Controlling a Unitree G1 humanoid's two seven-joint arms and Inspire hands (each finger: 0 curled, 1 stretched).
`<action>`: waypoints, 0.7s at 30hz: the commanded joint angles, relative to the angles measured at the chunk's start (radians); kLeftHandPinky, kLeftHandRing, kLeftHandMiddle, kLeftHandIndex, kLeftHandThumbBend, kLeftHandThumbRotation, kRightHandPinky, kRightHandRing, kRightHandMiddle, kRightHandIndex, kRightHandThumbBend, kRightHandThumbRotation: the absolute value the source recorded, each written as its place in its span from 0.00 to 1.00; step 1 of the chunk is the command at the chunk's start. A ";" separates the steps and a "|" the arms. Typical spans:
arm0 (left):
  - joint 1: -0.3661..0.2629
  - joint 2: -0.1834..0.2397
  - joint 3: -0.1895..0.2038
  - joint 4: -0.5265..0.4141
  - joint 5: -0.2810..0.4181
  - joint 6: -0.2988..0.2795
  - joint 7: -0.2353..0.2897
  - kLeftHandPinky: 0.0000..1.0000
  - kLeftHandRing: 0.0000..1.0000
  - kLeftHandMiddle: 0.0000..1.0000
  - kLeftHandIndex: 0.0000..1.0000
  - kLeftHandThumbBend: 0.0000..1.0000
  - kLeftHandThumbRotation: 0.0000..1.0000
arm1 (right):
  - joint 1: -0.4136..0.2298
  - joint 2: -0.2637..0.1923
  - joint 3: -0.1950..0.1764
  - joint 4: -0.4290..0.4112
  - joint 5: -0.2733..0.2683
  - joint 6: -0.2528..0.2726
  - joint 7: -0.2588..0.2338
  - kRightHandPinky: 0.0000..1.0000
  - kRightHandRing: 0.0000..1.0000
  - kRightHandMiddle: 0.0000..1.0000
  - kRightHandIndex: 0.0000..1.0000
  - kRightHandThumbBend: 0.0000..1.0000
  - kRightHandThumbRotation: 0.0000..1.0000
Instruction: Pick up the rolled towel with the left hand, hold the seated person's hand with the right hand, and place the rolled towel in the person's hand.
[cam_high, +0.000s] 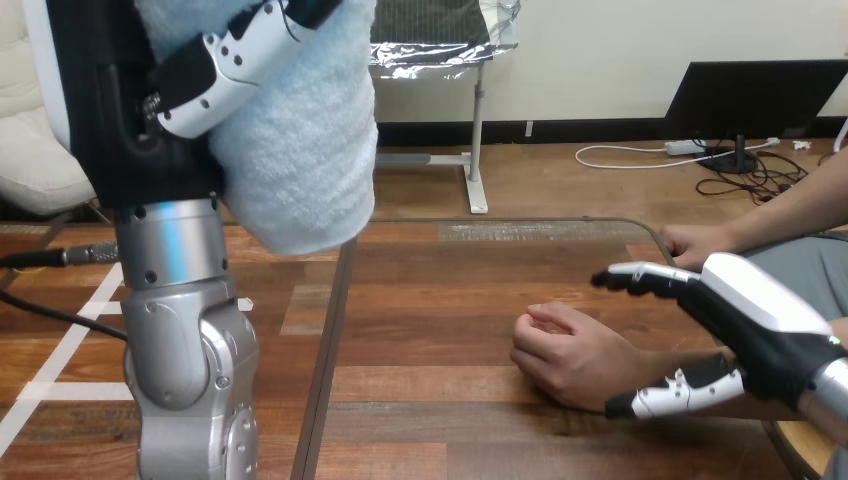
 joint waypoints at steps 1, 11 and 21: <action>-0.022 -0.004 0.005 0.011 -0.004 -0.008 -0.010 0.16 0.21 0.30 0.37 0.44 0.00 | -0.088 -0.042 0.011 0.018 -0.004 -0.007 0.004 0.82 0.83 0.84 0.83 1.00 0.34; -0.016 -0.006 0.009 0.011 -0.012 -0.006 -0.018 0.16 0.21 0.30 0.37 0.45 0.00 | -0.091 -0.055 0.026 0.029 -0.034 0.035 0.009 0.82 0.84 0.85 0.84 1.00 0.31; -0.008 -0.010 0.013 0.012 0.001 -0.006 -0.011 0.17 0.22 0.30 0.37 0.47 0.00 | -0.109 -0.068 0.037 0.069 -0.065 0.047 -0.003 0.83 0.84 0.85 0.85 1.00 0.35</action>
